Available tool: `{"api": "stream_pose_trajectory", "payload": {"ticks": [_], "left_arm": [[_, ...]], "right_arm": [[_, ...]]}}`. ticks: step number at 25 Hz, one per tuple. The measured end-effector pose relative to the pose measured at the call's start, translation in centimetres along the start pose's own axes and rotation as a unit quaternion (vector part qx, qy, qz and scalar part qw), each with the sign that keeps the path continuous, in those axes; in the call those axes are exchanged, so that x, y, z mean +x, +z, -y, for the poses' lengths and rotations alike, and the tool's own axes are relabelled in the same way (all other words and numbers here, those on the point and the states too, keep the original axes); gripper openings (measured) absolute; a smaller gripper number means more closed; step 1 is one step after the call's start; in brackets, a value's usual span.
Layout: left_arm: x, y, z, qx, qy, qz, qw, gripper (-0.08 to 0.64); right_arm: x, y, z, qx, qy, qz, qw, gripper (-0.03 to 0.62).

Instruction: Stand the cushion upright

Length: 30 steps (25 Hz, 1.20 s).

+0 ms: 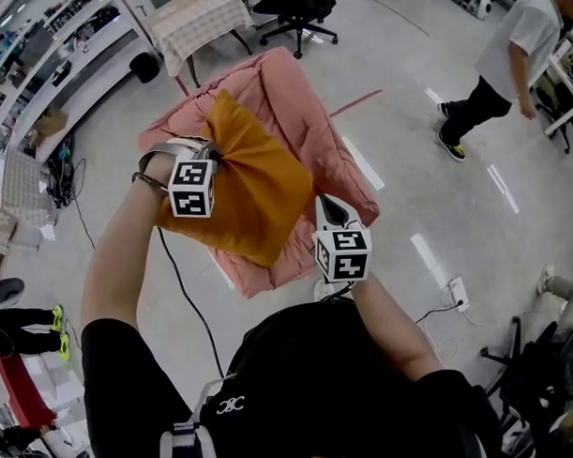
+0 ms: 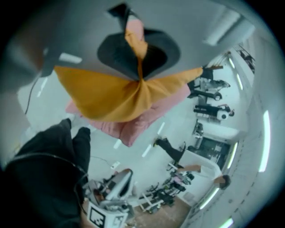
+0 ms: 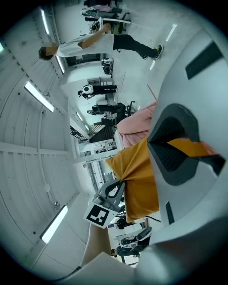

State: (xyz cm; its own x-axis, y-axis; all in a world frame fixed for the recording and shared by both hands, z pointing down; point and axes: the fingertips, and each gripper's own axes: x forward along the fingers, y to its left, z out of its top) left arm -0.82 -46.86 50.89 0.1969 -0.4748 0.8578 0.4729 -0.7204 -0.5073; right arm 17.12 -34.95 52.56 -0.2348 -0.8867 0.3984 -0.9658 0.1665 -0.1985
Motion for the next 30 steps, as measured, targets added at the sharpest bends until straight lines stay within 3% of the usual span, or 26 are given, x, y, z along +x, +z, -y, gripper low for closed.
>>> {"api": "stream_pose_trajectory", "payload": {"ticks": [4, 9, 11, 15, 19, 21, 24, 27, 30], "left_arm": [[3.8, 0.0, -2.1, 0.055, 0.000, -0.028, 0.9981, 0.015], [8.7, -0.5, -4.8, 0.083, 0.012, -0.054, 0.9951, 0.017], [10.7, -1.3, -5.9, 0.075, 0.019, -0.067, 0.9947, 0.017], [13.4, -4.9, -7.6, -0.011, 0.014, -0.094, 0.9954, 0.040], [14.8, -9.1, -6.7, -0.106, 0.006, -0.140, 0.9845, 0.093], [15.7, -11.7, -4.4, -0.147, 0.000, -0.185, 0.9716, 0.149], [16.5, -15.8, 1.0, -0.218, 0.005, -0.242, 0.9456, 0.167], [15.8, -17.5, 3.5, -0.315, 0.054, -0.236, 0.9175, 0.166], [14.9, -17.4, 3.5, -0.354, 0.088, -0.213, 0.9066, 0.205]], "right_arm": [[0.3, 0.4, 2.6, 0.010, -0.014, -0.004, 1.000, -0.006], [0.2, -0.6, 6.1, 0.027, -0.034, -0.021, 0.999, -0.006], [0.2, -1.3, 7.5, 0.035, -0.042, -0.031, 0.998, -0.006], [0.3, -2.8, 9.1, 0.044, -0.042, -0.055, 0.997, -0.006], [0.4, -4.1, 9.5, 0.037, -0.026, -0.075, 0.996, -0.006], [0.7, -4.7, 9.4, 0.030, -0.019, -0.082, 0.996, -0.006], [1.1, -5.0, 8.9, 0.022, -0.005, -0.090, 0.996, -0.006], [1.4, -5.0, 8.6, 0.015, 0.008, -0.092, 0.996, -0.006], [1.9, -4.8, 8.1, 0.010, 0.020, -0.095, 0.995, -0.006]]}}
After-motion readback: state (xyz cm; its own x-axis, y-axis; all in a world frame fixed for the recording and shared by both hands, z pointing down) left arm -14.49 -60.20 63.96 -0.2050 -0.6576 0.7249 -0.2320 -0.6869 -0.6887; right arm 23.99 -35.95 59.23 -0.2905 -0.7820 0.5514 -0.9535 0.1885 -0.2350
